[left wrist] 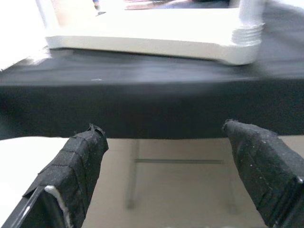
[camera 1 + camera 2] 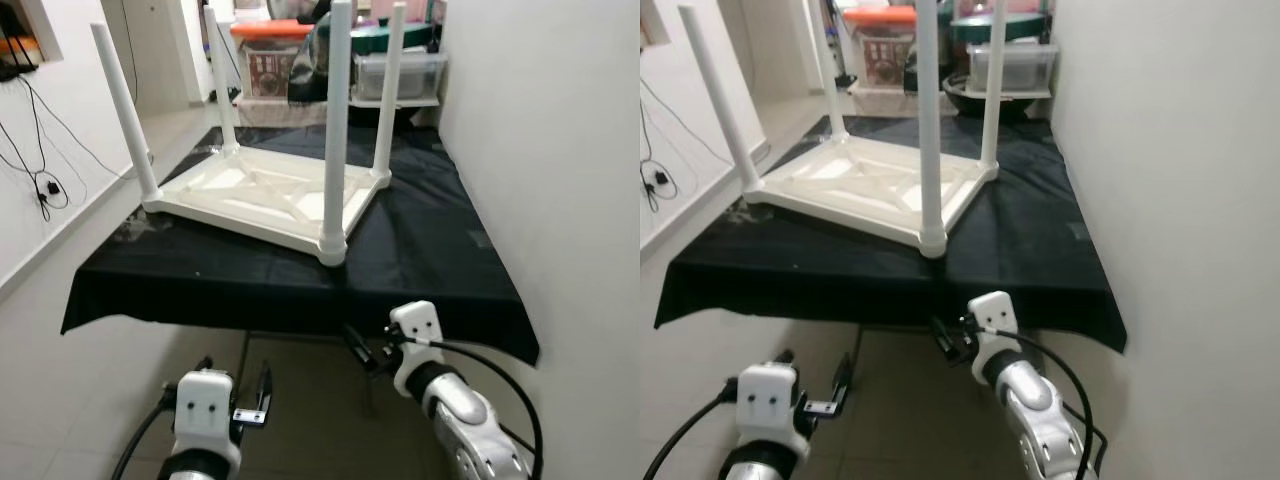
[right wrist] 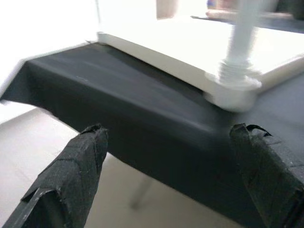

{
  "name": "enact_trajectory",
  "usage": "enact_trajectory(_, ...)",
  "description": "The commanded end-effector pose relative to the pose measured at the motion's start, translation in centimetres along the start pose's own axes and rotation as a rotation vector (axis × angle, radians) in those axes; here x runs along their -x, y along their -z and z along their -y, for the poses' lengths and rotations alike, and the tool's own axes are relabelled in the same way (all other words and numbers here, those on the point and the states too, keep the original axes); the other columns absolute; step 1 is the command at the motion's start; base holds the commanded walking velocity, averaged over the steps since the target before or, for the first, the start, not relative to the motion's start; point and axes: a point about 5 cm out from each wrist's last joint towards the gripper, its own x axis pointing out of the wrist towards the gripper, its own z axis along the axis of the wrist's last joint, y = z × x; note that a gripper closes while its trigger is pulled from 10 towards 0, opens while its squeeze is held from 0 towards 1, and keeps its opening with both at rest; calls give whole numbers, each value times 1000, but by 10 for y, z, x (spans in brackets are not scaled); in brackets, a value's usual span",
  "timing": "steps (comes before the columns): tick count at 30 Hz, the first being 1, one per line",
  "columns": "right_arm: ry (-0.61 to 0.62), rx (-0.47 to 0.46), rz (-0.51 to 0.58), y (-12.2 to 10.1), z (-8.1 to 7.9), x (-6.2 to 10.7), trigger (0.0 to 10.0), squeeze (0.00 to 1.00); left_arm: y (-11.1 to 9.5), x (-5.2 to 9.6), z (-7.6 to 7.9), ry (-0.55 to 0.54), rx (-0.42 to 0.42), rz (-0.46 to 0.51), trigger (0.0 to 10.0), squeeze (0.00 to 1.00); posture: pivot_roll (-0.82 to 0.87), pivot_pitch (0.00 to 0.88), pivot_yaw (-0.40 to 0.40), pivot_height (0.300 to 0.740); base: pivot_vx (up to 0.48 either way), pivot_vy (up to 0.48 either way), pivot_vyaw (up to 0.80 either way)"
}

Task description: Building children table

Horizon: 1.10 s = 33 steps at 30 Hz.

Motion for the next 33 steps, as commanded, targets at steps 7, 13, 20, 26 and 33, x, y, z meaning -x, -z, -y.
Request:
enact_trajectory(7, 19, 20, -21, 4, 8, 5, 10000, 0, 1, -1, 4, 9, 8, -7, 10000, 0, 20, 0, -35, 740, 247, 0, 0)
enact_trajectory(13, 1, 44, -18, 3, 6, 5, 10000, 0, 0, 0, 2, -8, 22, 0, 10000, 0, 21, 0, -36, 740, 246, 0, 0)
enact_trajectory(20, -19, 69, -14, 3, 3, 4, 10000, 0, 0, 0, 2, -10, 24, 4, 10000, 0, 21, 0, -39, 740, 254, 0, 0)
enact_trajectory(26, -12, 50, -6, 2, 5, 4, 10000, 0, 0, 0, 3, -10, 23, 3, 10000, 0, 20, 0, -41, 740, 252, 0, 72)
enact_trajectory(33, -7, 48, -8, 2, 5, 4, 10000, 0, 0, -1, 3, -7, 24, 1, 10000, 0, 20, 0, -41, 740, 260, 0, 0)
